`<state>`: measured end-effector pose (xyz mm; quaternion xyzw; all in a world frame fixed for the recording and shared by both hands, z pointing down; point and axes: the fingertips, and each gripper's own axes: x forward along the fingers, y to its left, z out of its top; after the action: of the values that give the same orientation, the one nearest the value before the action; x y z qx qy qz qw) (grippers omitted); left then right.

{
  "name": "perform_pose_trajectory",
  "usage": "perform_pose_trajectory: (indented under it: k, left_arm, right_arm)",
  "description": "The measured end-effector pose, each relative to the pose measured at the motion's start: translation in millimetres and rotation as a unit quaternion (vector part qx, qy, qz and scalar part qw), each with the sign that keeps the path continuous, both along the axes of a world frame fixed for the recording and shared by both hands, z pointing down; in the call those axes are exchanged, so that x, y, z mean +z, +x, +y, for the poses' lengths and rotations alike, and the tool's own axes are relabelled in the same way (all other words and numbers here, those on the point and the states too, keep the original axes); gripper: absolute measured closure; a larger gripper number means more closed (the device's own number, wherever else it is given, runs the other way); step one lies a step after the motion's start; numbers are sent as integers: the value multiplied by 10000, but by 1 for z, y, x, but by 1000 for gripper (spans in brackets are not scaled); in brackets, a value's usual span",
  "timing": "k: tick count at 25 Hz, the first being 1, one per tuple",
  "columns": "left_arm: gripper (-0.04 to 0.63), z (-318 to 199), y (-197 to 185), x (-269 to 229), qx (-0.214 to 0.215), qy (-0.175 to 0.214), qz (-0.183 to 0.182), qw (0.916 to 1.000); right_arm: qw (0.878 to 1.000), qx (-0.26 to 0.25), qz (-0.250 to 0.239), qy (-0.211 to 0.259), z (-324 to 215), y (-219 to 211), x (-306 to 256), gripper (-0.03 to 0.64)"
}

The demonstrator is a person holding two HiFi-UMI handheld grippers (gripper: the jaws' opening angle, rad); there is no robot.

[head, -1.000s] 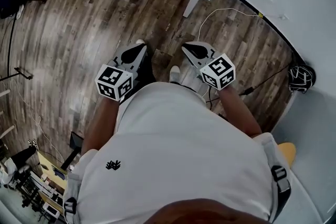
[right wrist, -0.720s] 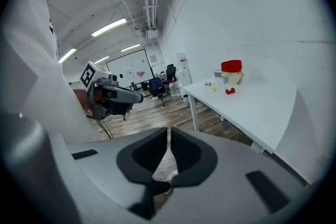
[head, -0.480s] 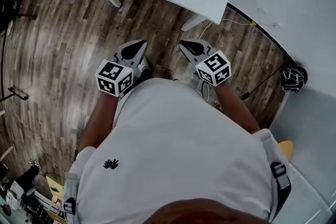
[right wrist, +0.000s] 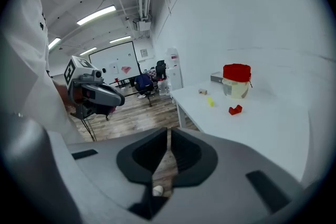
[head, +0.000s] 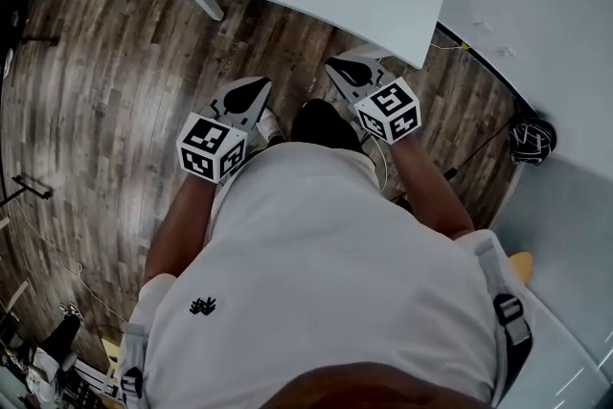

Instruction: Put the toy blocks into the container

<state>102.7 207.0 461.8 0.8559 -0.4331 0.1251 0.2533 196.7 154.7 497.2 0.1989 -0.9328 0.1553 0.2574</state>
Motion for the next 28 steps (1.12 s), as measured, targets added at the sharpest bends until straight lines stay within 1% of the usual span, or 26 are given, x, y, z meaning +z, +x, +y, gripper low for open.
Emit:
perform_pose_trajectory:
  k: [5,8,11,14,15,17,21,24,28]
  left_arm:
    - [589,-35,-15,1,-70,11,-147,9999]
    - [589,-62,-31,-4,-215,2,-233,9995]
    - [589,-93,-49,-12,-391,-49,-246,9989]
    - [589,-126,-65,-21,-565,-68,-277,9980]
    - [589,-136,-70,-22,-613,-74,-307,9976]
    - [589,-156,-75,-26,-698,-72,-374,9968]
    - [589,-182,-69,-29,-844,-123,-482,9952]
    - [589,-199,-81,-23,-971,-193,-508,9938]
    - [589,-216,-92,-20,-1062,-250,-439,9931]
  right_arm:
    - [9999,-46,85,122,-52,-8,6,604]
    - [9999,-47,109,122,-93,-14,13,604]
    - [9999,63,115,57,-139,-20,21,604]
    - [9994,154,285,141,-190,-25,34,593]
    - [9990,160,375,171,-206,-25,41,567]
    - [9982,134,551,208,-231,-25,55,560]
    - [9968,32,770,216,-267,-19,81,554]
    - [9954,-104,943,143,-288,-34,102,543]
    - [9916,-189,1266,193,-305,-45,124,535]
